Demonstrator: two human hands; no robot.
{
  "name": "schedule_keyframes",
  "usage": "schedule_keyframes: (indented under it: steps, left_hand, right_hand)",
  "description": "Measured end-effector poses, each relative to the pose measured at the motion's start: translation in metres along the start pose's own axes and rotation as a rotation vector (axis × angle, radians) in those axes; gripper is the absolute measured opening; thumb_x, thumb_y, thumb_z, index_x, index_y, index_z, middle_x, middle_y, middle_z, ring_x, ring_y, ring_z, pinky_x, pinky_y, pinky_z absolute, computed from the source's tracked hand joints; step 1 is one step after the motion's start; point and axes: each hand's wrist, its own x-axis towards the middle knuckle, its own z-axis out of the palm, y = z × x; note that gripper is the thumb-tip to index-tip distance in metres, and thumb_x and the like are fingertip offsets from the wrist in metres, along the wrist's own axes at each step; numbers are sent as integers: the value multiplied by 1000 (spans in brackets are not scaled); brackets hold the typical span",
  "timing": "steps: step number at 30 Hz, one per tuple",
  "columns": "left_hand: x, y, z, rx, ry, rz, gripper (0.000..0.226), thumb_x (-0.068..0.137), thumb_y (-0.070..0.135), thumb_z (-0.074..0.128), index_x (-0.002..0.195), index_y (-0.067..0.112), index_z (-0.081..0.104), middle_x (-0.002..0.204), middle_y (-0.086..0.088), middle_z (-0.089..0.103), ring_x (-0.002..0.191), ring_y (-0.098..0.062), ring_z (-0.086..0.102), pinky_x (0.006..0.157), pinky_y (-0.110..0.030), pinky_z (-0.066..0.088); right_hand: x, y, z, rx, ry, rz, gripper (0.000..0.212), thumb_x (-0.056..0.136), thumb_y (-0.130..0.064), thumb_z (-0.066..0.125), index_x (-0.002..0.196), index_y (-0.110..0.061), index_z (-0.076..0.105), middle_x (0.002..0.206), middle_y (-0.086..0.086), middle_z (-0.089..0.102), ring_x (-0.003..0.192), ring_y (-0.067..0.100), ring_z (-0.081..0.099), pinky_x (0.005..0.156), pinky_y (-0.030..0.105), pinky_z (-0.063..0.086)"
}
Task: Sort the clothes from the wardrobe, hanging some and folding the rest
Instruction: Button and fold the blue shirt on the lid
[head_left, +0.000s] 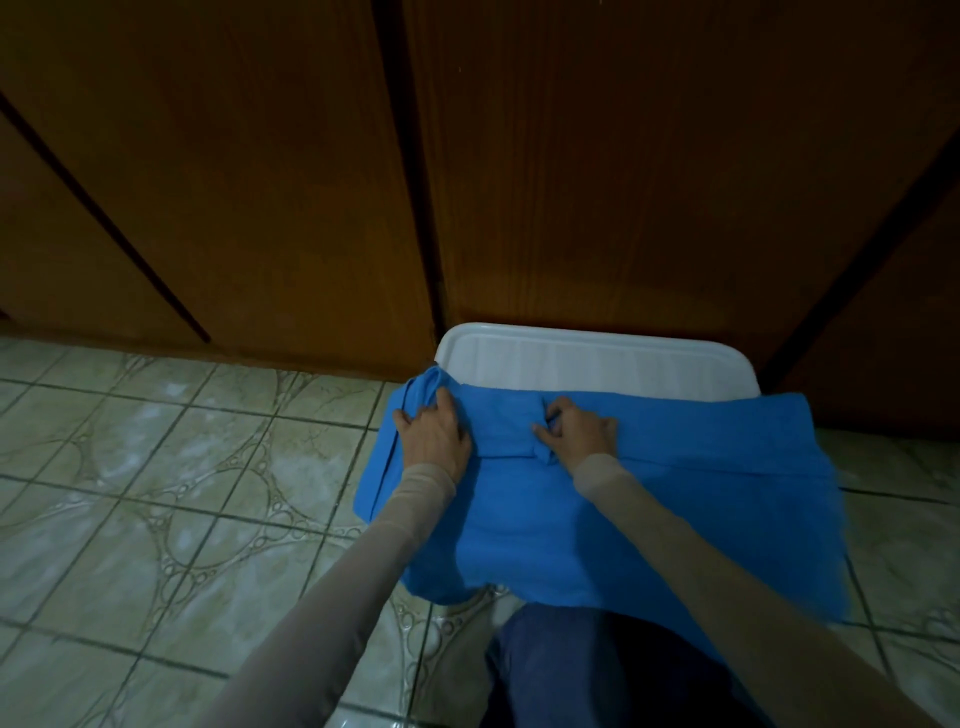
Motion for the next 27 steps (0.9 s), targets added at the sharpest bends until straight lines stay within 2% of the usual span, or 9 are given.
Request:
schedule_keyframes:
  steps: [4,6,9,12,14,16,17,22,27]
  left_hand:
    - [-8,1,1,116,57,69,44,90,27,45,130,12,35,129,-10,43,122,-27,39,105,-47,25]
    - [-9,3,1,151,77,125,48,93,25,44,137,13,28,142,-11,30,133,-28,27,109,-49,19]
    - [-10,9,11,55,-9,279,52,101,36,28,148,21,15,157,-5,10,144,-22,8,115,-48,-1]
    - [-14,11,31,16,-152,330,56,98,54,12,149,35,-3,158,0,-11,145,-18,-11,112,-51,-15]
    - [-14,8,40,28,-133,330,71,83,69,-14,146,38,-10,157,1,-16,144,-17,-15,111,-52,-17]
    - [-13,6,44,10,-115,342,97,57,78,-34,144,42,-13,157,2,-17,144,-17,-16,109,-52,-20]
    - [-12,6,46,6,-112,345,101,51,81,-34,143,44,-14,157,3,-17,144,-18,-16,108,-52,-21]
    - [-2,7,49,31,-91,339,95,48,88,-26,135,50,-22,157,5,-16,144,-22,-16,108,-55,-17]
    - [13,7,49,42,-43,361,95,53,87,-24,139,50,-15,158,6,-10,145,-21,-10,110,-58,-11]
  right_hand:
    - [-10,9,1,-13,76,-124,23,95,-34,48,111,-18,50,110,1,58,110,19,48,94,36,26]
    - [-14,15,1,-75,72,-193,29,97,-33,43,122,-19,47,127,0,49,122,17,39,99,35,24]
    - [-19,25,1,-223,-84,-210,53,100,-41,29,148,-21,18,157,-3,12,143,12,10,114,43,6]
    - [-24,43,3,-323,-175,-147,62,98,-54,16,147,-30,-13,155,-6,-21,143,13,-17,112,53,-9]
    - [-27,62,2,-367,-143,-136,72,82,-72,-9,140,-33,-25,150,-8,-30,142,15,-21,110,56,-12]
    - [-29,84,-3,-401,-108,-115,94,49,-79,-38,133,-37,-31,145,-12,-34,142,13,-20,109,58,-14]
    - [-30,94,-6,-407,-101,-98,101,40,-78,-43,132,-38,-31,147,-12,-33,142,13,-20,109,58,-13]
    - [-30,133,-26,-408,-41,-53,99,43,-81,-40,134,-45,-23,154,-12,-20,143,11,-15,110,57,-11]
    - [-26,148,-33,-396,-16,-72,90,52,-83,-32,135,-50,-21,148,-20,-24,142,7,-16,111,53,-13]
